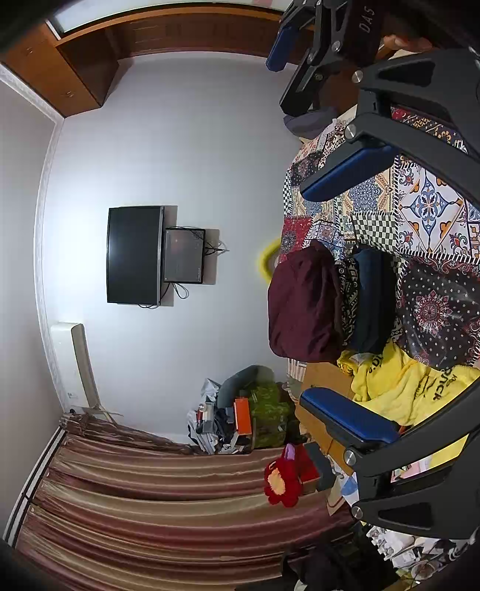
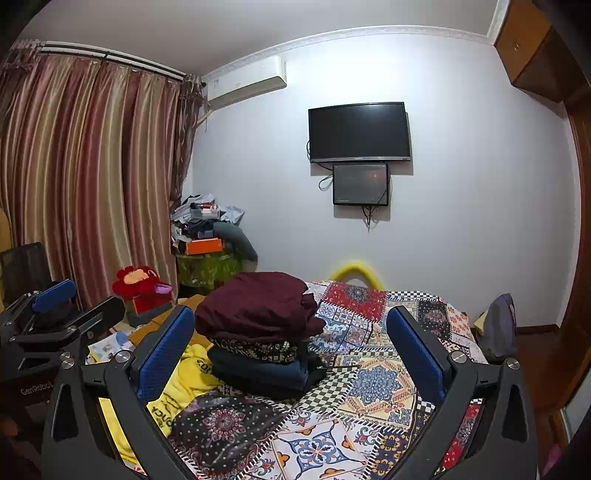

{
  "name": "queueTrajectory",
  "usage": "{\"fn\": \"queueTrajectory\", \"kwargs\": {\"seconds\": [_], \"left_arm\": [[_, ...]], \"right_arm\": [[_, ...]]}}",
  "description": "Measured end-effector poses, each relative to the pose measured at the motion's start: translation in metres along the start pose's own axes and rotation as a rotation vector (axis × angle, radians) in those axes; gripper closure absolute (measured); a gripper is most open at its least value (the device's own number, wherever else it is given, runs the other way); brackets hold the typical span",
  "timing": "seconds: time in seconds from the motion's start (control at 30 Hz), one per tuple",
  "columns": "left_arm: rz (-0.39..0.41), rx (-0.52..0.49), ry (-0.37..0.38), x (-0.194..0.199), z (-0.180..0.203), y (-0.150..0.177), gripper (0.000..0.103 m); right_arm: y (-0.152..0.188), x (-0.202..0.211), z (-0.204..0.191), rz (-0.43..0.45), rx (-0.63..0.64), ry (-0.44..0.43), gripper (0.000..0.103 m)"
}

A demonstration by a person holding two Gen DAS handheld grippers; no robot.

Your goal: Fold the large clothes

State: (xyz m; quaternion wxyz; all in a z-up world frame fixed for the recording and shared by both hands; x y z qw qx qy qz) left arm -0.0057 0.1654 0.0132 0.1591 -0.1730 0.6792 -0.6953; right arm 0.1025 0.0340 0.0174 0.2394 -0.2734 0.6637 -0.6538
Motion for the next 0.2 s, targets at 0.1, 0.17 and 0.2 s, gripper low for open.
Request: {"fn": "queueTrajectory", "kwargs": {"seconds": [0.1,0.17,0.2], "left_arm": [[-0.006,0.008,0.000,-0.0011,-0.0012,0.0010,0.002],[-0.009,0.010,0.001,-0.0021,-0.0030,0.0007,0.002],[-0.012,0.010,0.000,-0.0025,-0.0034,0.0011,0.002]], "right_arm": [[0.0008,-0.0008,-0.0003,-0.003,-0.001,0.000,0.000],[0.0014,-0.0009,-0.0005,-0.005,-0.002,-0.001,0.000],[0.0017,-0.0009,-0.0008,-0.006,-0.002,-0.001,0.000]]}}
Point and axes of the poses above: each gripper's, at about its wrist camera, not at the fingertips, and x roughly against the way its jaws point, z to its right, y to its underside, the point moved 2 cm from there along -x, roughly the way its jaws point, and after that the axes turned 7 degrees about z, right-handed, at the moved point
